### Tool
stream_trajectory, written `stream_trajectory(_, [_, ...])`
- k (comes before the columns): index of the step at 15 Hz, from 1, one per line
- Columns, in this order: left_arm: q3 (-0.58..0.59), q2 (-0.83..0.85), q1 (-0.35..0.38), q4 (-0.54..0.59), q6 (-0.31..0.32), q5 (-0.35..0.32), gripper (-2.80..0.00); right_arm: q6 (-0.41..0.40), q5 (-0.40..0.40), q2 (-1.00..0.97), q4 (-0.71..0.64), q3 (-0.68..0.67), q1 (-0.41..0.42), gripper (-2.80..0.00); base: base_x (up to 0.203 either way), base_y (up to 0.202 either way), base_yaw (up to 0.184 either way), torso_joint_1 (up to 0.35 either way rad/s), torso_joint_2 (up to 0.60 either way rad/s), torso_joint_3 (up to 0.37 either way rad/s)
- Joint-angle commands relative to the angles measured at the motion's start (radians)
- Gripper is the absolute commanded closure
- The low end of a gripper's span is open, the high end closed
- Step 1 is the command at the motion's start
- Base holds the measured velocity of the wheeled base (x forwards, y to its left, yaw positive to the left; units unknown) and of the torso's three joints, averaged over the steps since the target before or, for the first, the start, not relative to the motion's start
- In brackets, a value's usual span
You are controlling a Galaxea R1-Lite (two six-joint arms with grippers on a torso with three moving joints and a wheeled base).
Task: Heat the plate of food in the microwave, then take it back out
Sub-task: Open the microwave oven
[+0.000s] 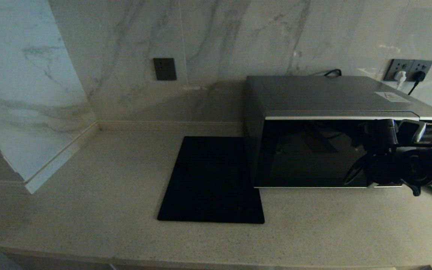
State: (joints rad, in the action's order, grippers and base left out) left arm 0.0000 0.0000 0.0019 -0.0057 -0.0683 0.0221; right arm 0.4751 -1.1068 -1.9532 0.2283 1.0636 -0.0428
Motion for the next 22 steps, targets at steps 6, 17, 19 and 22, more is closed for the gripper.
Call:
stream_trajectory(6, [0.000, 0.001, 0.000, -0.001, -0.001, 0.000, 0.00, -0.001, -0.048, -0.008, 0.031, -0.004, -0.004, 0.00, 0.000, 0.000, 0.000, 0.000, 0.00, 0.000])
stream_trajectory(17, [0.000, 0.001, 0.000, 0.000, -0.001, 0.001, 0.00, -0.004, -0.134, -0.056, 0.094, 0.024, -0.009, 0.00, 0.000, 0.000, 0.000, 0.000, 0.00, 0.000])
stream_trajectory(19, [0.000, 0.000, 0.000, 0.000, -0.001, 0.001, 0.00, -0.004, -0.231, -0.082, 0.118, 0.043, -0.009, 0.00, 0.000, 0.000, 0.000, 0.000, 0.00, 0.000])
stream_trajectory(22, [0.000, 0.000, 0.000, 0.000, -0.001, 0.001, 0.00, -0.001, -0.265, -0.095, 0.125, 0.052, -0.008, 0.00, 0.000, 0.000, 0.000, 0.000, 0.00, 0.000])
